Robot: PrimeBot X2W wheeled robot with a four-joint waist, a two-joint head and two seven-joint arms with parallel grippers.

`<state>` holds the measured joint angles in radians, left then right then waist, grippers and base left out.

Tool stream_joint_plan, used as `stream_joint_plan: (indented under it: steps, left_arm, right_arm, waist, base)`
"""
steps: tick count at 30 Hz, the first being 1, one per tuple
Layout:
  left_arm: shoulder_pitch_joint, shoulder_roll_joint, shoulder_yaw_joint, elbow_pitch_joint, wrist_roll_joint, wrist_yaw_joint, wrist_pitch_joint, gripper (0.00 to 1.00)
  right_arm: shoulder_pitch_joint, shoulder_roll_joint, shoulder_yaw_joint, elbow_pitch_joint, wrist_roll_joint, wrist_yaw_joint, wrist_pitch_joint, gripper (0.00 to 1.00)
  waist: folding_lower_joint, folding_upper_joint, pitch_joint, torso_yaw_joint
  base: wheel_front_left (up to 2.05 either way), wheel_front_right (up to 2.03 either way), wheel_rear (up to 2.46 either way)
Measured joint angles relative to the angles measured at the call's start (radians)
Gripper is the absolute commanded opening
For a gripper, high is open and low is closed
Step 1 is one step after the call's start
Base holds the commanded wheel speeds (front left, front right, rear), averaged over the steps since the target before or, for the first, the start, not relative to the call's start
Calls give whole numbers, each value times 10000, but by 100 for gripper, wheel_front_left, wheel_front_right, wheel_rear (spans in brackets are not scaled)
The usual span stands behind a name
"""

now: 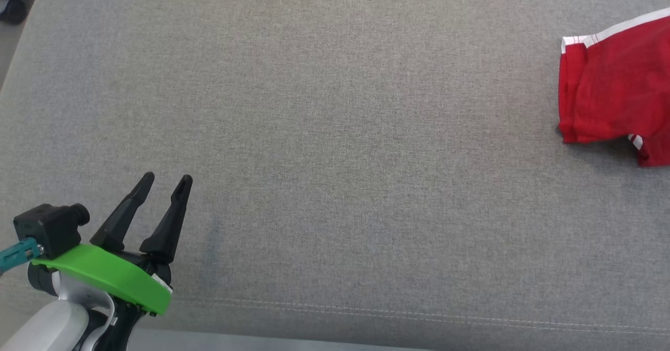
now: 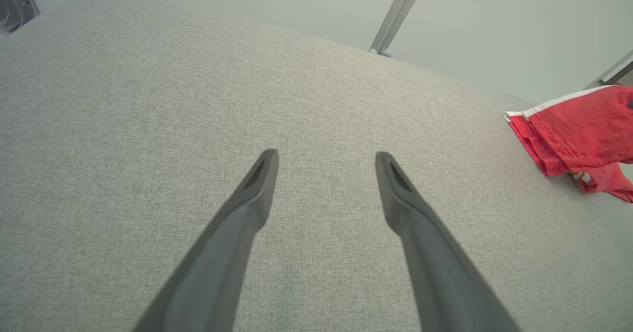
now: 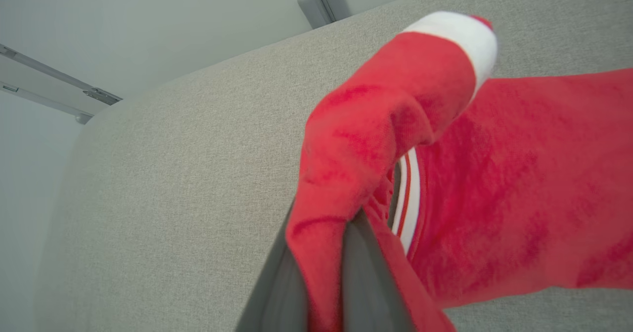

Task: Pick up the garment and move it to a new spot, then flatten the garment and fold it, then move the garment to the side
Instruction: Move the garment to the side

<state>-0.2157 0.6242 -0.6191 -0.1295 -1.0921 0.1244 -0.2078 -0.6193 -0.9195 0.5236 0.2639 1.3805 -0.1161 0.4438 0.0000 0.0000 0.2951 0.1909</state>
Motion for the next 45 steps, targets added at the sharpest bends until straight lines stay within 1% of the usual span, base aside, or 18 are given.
stream_joint_plan:
  steps: [6, 12, 18, 21, 27, 36, 37, 38, 41, 45]
  left_arm:
    - [111, -21, 136, -171, 0, 0, 31, 100]
    - [108, -96, 215, -462, 77, 0, 134, 100]
    - [107, -109, 489, -497, 109, 0, 221, 100]
    - [103, -111, 571, -550, 221, 0, 249, 100]
    - [53, -138, 642, -658, 518, 0, 387, 100]
    - [39, -221, 807, -648, 587, 0, 502, 100]
    - [38, -249, 815, -648, 596, 0, 510, 100]
    - [34, -280, 830, -648, 617, 0, 539, 100]
    - [-27, -378, 836, -596, 669, 0, 587, 100]
    - [-62, -499, 786, -527, 696, 0, 640, 100]
  right_arm:
    - [-85, -96, -121, 98, 121, -77, 105, 0]
    - [-141, -802, -336, 859, 23, -90, 196, 0]
    - [-388, -1112, -426, 1459, -443, -90, 186, 0]
    - [-389, -1277, -261, 1741, -779, -90, 196, 0]
    - [-415, -1254, -88, 2255, -1275, -90, 128, 0]
    - [-487, -1154, 134, 2577, -1801, -90, -67, 0]
    - [-490, -1135, 142, 2698, -1921, -88, -182, 37]
    - [-492, -1139, 186, 2809, -2098, -90, -255, 100]
    - [-473, -1091, 493, 3104, -2470, -90, -339, 100]
    - [-245, -746, 926, 3321, -3009, -90, -606, 100]
  waist:
    - [0, 0, 299, -71]
    - [0, 1, 741, -158]
    - [0, 0, 1157, -237]
    - [0, 0, 1353, -272]
    - [0, 0, 1674, -321]
    - [0, 0, 1713, -409]
    - [0, 0, 1707, -421]
    - [0, 0, 1699, -432]
    - [0, 0, 1649, -456]
    - [0, 0, 1483, -470]
  base:
    - [0, 0, 0]
    - [0, 0, 0]
    - [0, 0, 0]
    - [0, 0, 0]
    - [0, 0, 0]
    - [0, 0, 0]
    - [0, 0, 0]
    - [0, 0, 0]
    - [0, 0, 0]
    - [0, 0, 0]
